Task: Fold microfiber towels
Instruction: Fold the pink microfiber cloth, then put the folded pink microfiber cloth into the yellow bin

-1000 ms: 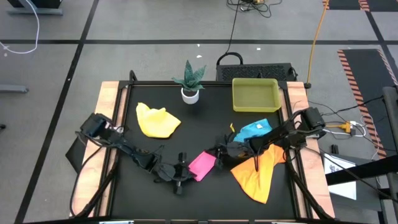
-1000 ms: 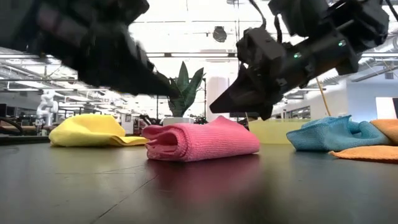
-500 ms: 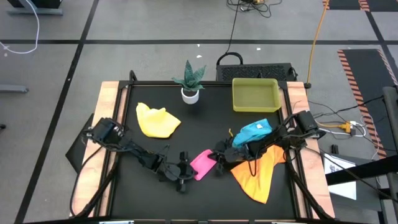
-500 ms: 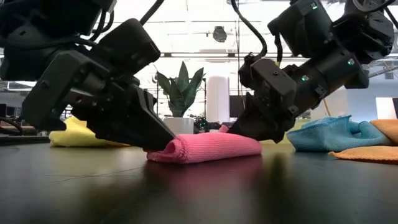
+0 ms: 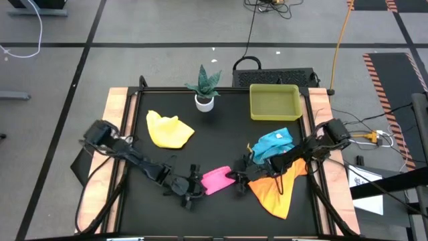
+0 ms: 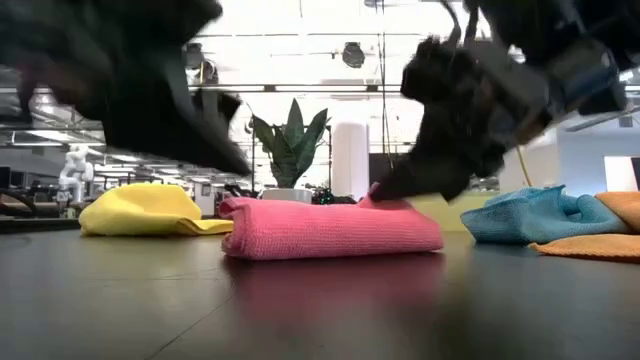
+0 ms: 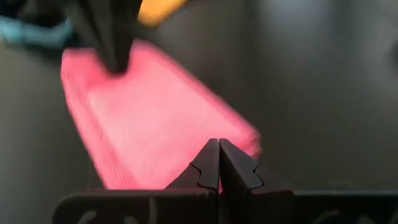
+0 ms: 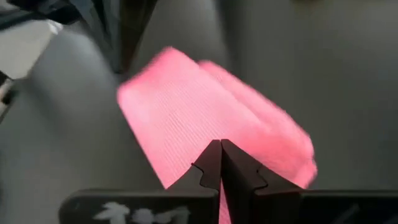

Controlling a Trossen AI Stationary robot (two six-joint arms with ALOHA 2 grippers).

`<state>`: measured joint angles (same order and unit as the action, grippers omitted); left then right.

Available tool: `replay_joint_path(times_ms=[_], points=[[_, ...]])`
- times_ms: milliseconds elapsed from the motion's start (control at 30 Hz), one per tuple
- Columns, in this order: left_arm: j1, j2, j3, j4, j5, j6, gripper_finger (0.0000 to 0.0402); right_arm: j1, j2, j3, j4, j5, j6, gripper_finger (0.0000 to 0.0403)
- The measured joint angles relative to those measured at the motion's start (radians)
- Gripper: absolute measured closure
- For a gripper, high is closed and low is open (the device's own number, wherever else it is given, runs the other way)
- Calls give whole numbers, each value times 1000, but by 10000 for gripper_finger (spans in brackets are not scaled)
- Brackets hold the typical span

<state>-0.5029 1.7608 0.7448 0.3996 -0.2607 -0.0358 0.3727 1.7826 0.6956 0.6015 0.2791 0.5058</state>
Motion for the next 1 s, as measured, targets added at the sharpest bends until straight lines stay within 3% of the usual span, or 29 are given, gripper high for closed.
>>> replay_joint_path(times_ms=[67, 267, 467, 700, 833, 1000], points=[[-10, -41, 2, 5, 13, 10, 395, 4, -36, 0, 3, -2, -51, 401], [13, -71, 2, 51, 0, 20, 393, 3, -88, 11, 36, -163, -228, 370], [117, -16, 2, 62, 1, -63, 396, 2, -25, 76, -26, -206, -353, 291], [199, 85, 1, 91, 108, -110, 398, 2, 29, 173, -205, -211, -571, 210], [214, 116, 3, 98, 113, -128, 392, 2, 34, 182, -236, -231, -662, 194], [215, 120, 3, 99, 113, -127, 394, -5, 47, 182, -239, -229, -712, 205]])
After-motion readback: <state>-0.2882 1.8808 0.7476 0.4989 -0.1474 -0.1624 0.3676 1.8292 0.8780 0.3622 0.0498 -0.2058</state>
